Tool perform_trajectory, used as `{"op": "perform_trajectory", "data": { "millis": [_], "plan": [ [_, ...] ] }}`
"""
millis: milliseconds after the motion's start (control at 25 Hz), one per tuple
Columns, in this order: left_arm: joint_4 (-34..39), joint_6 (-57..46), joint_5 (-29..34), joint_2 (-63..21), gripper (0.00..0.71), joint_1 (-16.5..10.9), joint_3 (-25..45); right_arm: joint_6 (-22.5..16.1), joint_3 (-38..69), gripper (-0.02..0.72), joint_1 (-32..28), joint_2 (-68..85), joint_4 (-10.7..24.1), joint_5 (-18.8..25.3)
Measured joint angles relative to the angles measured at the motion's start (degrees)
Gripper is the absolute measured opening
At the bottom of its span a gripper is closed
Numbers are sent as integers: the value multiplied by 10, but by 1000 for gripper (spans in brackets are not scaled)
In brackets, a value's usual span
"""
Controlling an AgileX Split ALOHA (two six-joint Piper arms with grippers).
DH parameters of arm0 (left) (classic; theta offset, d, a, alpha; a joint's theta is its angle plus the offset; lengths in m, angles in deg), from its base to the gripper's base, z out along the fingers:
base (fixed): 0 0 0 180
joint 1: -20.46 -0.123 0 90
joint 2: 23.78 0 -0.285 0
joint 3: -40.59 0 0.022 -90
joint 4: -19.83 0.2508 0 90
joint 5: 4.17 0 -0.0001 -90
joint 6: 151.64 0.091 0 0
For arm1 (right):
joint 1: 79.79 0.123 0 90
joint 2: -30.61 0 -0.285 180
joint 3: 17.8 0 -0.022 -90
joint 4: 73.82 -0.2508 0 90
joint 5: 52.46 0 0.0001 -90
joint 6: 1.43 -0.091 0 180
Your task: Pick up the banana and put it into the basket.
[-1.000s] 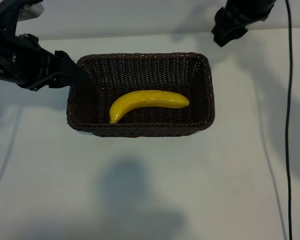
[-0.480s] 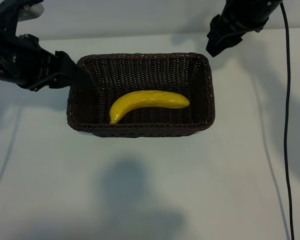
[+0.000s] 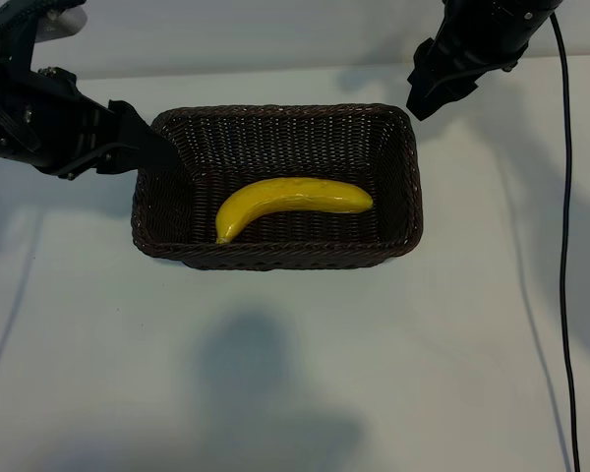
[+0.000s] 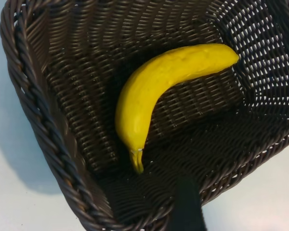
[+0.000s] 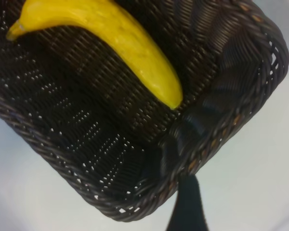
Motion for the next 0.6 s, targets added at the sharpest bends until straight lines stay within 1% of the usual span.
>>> {"op": "perform_trajectory", "data": {
  "millis": [320,600],
  "plan": [
    [0,0,0,0,585,0,0,0,0,564,0,0,4,0],
    [-1,0,-1,0,585,0,0,-26,0,595,0,0,38,0]
  ]
}}
